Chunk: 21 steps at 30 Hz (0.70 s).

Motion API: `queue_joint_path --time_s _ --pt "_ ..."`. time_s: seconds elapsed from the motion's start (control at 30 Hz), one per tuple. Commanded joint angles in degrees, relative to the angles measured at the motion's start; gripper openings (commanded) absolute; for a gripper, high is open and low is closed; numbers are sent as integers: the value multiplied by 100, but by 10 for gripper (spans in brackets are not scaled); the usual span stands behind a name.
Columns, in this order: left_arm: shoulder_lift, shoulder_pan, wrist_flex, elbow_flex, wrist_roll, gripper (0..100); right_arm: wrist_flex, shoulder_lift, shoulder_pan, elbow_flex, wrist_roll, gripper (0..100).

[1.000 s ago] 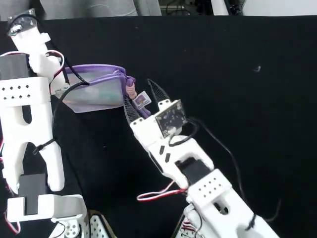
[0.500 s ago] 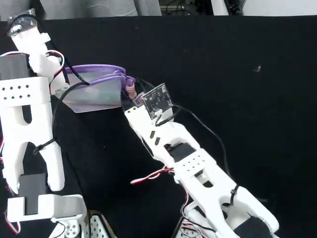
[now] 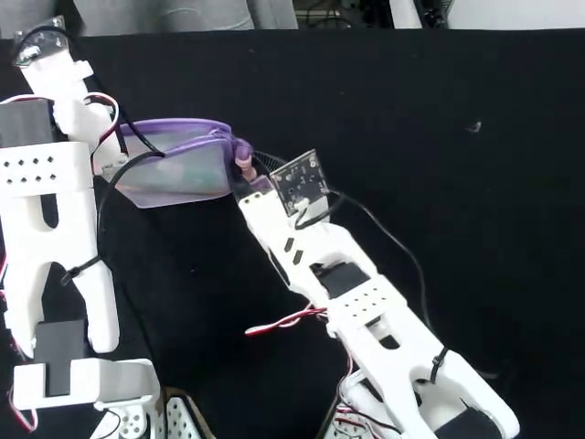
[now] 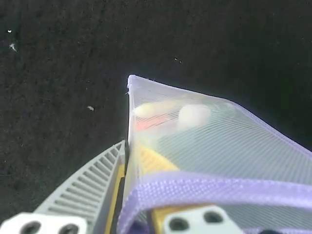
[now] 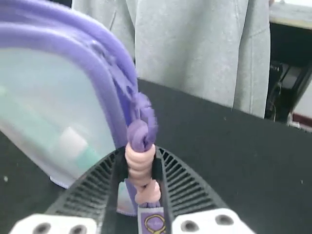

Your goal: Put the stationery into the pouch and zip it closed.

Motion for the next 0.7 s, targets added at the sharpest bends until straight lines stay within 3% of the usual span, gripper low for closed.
queue_joint_path --time_s 0.0,0.07,0.27,0.67 --pt "79 198 62 -110 44 30 422 -268 176 -558 44 11" --pt "79 356 62 -295 26 40 668 -268 273 -725 44 11" --pt "70 1103 62 -752 -35 191 1380 -251 659 -1244 44 11" --pt "79 1684 62 -3081 -53 199 2048 -233 818 -1807 35 11"
